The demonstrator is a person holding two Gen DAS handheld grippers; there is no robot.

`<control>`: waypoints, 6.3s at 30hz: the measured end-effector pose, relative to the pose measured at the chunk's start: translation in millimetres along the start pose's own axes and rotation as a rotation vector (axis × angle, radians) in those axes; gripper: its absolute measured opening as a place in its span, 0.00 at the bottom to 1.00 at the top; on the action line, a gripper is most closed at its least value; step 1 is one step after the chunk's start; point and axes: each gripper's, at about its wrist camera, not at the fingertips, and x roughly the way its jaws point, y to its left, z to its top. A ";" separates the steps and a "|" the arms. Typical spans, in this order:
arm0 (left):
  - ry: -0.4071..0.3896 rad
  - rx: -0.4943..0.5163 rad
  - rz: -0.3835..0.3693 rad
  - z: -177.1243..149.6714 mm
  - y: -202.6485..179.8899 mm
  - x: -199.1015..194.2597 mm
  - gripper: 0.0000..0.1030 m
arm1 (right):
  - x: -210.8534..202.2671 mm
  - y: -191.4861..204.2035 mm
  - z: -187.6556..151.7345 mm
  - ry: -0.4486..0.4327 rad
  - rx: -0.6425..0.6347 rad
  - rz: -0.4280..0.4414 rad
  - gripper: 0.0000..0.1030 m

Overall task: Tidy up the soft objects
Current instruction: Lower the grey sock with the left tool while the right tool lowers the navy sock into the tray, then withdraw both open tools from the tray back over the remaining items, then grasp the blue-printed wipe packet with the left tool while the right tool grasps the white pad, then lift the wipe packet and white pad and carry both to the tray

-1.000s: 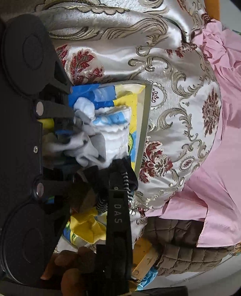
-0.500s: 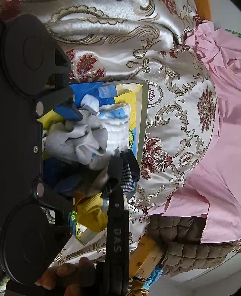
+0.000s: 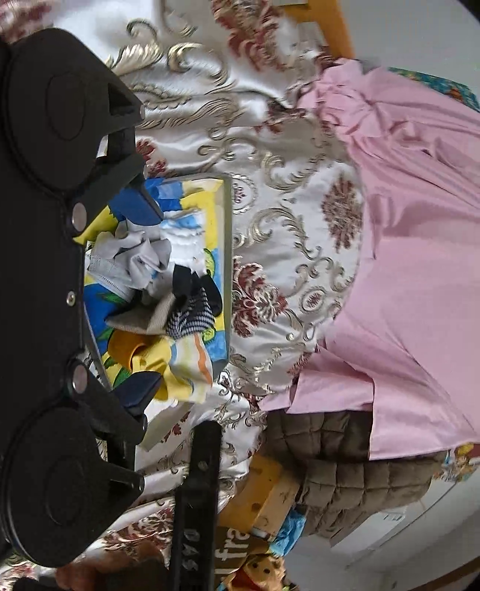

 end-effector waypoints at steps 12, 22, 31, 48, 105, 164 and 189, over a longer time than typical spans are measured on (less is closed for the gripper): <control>-0.111 0.118 -0.053 -6.1 -64.1 -70.1 0.95 | -101.3 -21.9 -17.4 -0.080 -0.015 -0.001 0.99; -0.187 0.177 -0.073 -33.1 -98.8 -112.5 0.99 | -167.9 -34.5 -56.7 -0.161 -0.006 -0.029 1.00; -0.196 0.147 -0.073 -59.5 -111.2 -141.5 0.99 | -205.0 -38.9 -103.5 -0.196 -0.009 -0.086 1.00; -0.055 0.103 -0.065 -119.5 -113.5 -160.4 0.99 | -224.9 -29.9 -175.5 -0.078 -0.028 -0.091 1.00; 0.164 0.269 -0.080 -76.0 -62.3 13.1 0.99 | -108.4 -34.6 -160.7 0.136 -0.287 -0.013 1.00; 0.264 0.100 -0.292 -63.7 -34.1 57.0 0.48 | -16.9 9.8 -125.4 0.504 -0.552 0.292 0.18; 0.144 0.152 -0.127 72.1 -39.0 154.4 0.49 | 85.6 -74.2 12.7 0.209 -0.298 0.014 0.19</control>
